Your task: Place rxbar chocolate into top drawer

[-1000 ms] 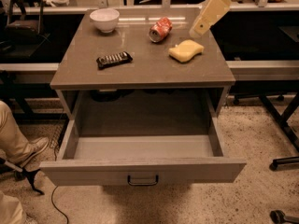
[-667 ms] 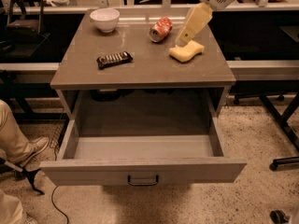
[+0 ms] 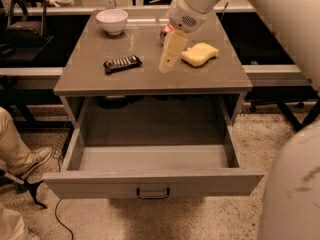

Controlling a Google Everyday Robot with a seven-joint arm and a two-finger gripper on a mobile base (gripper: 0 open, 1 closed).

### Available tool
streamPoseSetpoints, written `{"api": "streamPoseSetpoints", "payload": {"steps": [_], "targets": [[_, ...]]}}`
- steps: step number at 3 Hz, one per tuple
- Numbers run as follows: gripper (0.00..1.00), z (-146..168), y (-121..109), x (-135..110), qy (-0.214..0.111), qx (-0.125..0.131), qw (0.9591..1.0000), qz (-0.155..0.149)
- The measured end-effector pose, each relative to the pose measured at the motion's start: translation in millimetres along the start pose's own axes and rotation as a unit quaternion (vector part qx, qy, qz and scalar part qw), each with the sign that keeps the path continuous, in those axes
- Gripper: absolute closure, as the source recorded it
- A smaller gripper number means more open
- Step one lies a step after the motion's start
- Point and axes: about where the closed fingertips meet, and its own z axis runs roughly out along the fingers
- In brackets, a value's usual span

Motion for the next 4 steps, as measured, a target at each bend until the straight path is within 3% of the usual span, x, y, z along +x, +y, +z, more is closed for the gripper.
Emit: {"api": "streamPoseSetpoints", "payload": {"steps": [1, 4], "targets": [[0.0, 40, -3, -12, 0.001, -0.026, 0.9997, -0.004], [0.0, 118, -16, -20, -0.013, -0.071, 0.9961, 0.051]]}}
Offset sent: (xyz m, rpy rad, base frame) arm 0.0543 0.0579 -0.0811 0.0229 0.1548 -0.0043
